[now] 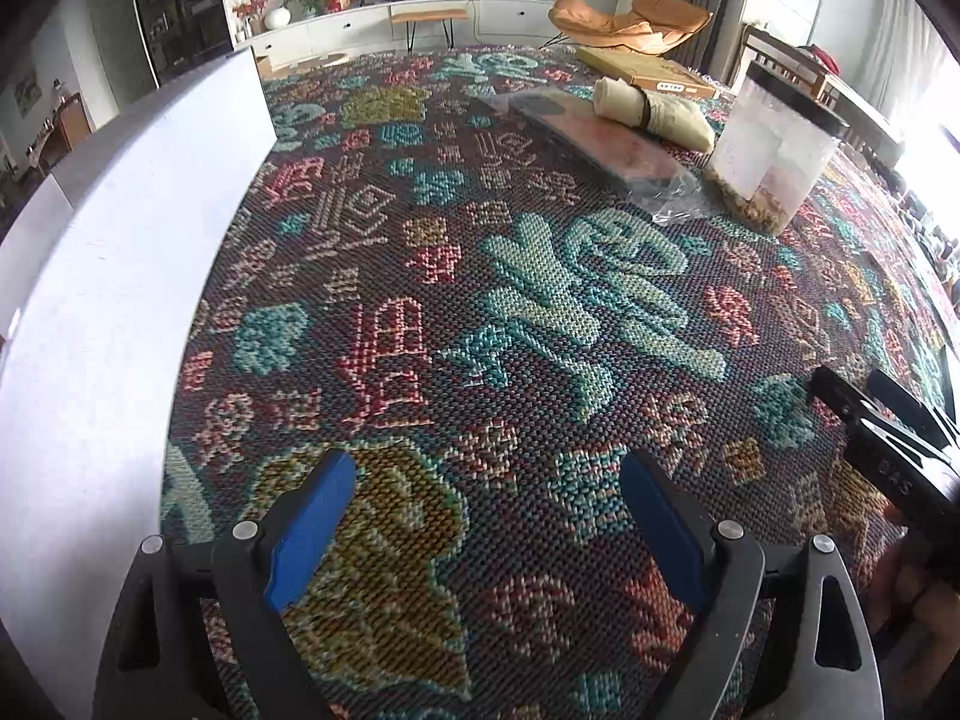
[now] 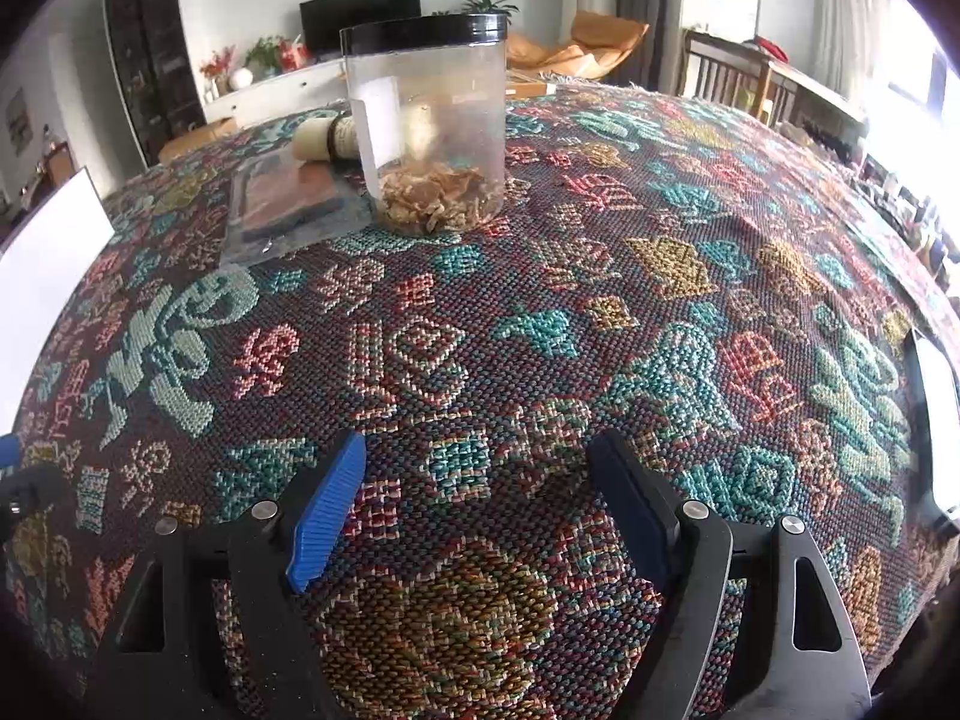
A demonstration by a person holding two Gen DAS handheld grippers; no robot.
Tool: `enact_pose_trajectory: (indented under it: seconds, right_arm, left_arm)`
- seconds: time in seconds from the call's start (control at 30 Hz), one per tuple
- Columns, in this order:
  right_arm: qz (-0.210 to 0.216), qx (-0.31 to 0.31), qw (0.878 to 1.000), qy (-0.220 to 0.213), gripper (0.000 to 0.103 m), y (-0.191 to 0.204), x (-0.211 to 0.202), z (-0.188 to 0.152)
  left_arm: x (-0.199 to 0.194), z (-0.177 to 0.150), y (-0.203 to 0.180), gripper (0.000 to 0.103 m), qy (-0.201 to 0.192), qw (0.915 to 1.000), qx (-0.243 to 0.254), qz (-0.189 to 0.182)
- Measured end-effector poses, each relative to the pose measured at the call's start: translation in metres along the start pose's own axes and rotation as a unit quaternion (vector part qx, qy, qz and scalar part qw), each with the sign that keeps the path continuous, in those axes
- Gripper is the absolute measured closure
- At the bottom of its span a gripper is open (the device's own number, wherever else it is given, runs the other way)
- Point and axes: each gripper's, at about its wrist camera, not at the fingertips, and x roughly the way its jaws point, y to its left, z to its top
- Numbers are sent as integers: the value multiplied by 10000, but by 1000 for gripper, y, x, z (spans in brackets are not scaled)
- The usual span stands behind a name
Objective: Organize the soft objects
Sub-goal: 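Open the left gripper over the white box while the right releases the black lace item inside, then lower the left gripper onto the bagged phone case and close on it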
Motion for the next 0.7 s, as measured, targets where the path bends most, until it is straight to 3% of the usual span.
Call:
enact_pose_trajectory:
  seconds: [0.2,0.3,0.4,0.53,0.7]
  right_arm:
    - [-66,-91,9999,31,20,6,1,1]
    - [-65,-94,9999,37,19,6,1,2]
    - [-62,-94,9999,38,19,5,2,2]
    - [-59,-93,9999,39,19,5,2,2]
    - [-33,-96,9999,44,18,7,3,3]
  left_arm:
    - [21,7,-9,1,-58,9998,35,162]
    - [28,23,-13,1,79,9999,-24,63]
    - [28,58,-19,1,17,9990,-234,-392]
    - [36,122,-40,1,-339,9973,-262,-599]
    - [89,188,-59,1,20,9970,-376,-679]
